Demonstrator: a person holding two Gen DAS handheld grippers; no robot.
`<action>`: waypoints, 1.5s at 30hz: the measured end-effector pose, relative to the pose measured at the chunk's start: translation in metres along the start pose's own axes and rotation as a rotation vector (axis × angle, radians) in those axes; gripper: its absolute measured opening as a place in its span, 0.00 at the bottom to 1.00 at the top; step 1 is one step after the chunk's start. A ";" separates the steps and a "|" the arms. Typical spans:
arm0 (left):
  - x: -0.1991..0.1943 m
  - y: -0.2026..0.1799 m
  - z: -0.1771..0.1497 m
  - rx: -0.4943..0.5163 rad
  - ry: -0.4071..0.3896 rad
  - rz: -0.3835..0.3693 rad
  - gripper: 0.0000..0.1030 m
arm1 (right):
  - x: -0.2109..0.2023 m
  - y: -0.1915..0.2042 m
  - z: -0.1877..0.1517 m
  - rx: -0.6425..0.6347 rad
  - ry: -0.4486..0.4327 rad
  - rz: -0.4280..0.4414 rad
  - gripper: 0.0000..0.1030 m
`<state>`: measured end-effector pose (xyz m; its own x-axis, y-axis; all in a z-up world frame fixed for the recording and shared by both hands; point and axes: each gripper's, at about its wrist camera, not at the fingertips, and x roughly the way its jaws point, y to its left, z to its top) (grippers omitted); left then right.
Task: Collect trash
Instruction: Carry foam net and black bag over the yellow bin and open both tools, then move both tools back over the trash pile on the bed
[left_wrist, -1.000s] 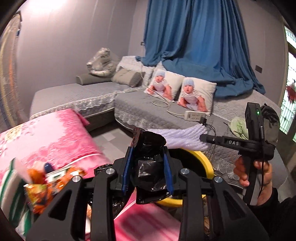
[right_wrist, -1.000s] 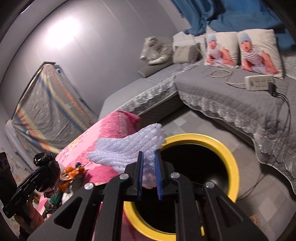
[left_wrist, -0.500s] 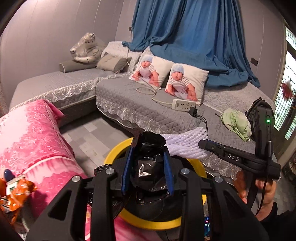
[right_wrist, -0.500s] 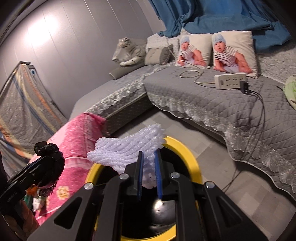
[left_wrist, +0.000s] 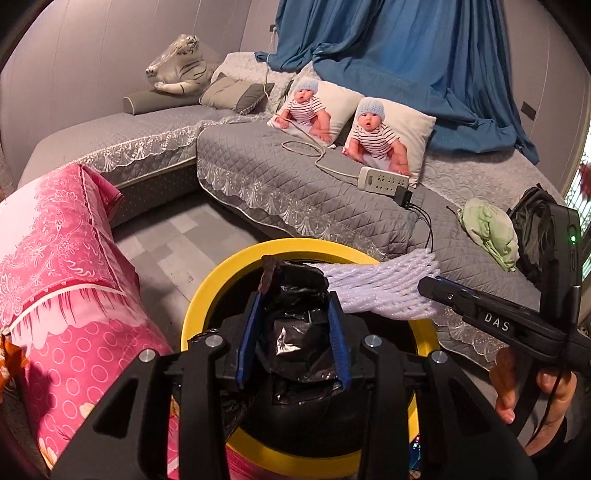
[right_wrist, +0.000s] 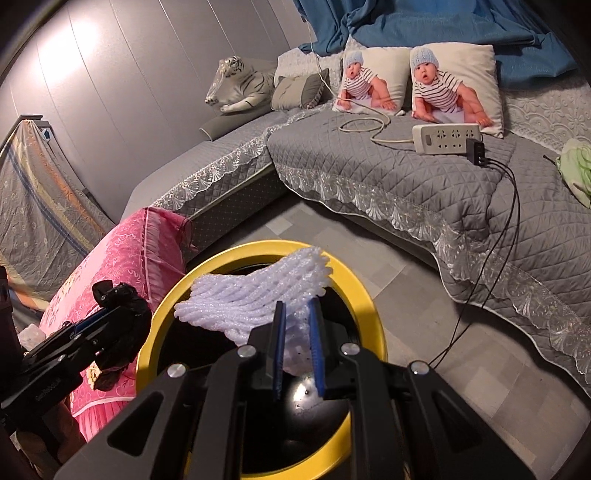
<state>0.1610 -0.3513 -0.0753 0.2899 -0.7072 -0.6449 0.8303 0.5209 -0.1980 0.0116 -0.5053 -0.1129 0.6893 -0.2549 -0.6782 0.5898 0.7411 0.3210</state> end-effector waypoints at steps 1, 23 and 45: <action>0.002 0.000 0.000 -0.005 0.002 0.000 0.38 | 0.000 -0.001 0.000 0.010 -0.001 0.006 0.13; -0.170 0.045 -0.005 -0.114 -0.378 0.358 0.92 | -0.037 0.035 0.003 -0.094 -0.110 0.201 0.45; -0.380 0.122 -0.218 -0.220 -0.369 0.865 0.92 | -0.047 0.303 -0.103 -0.822 0.121 0.634 0.55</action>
<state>0.0482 0.0848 -0.0150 0.9220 -0.1234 -0.3670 0.1629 0.9835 0.0785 0.1149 -0.2049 -0.0517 0.6989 0.3584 -0.6190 -0.3647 0.9230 0.1227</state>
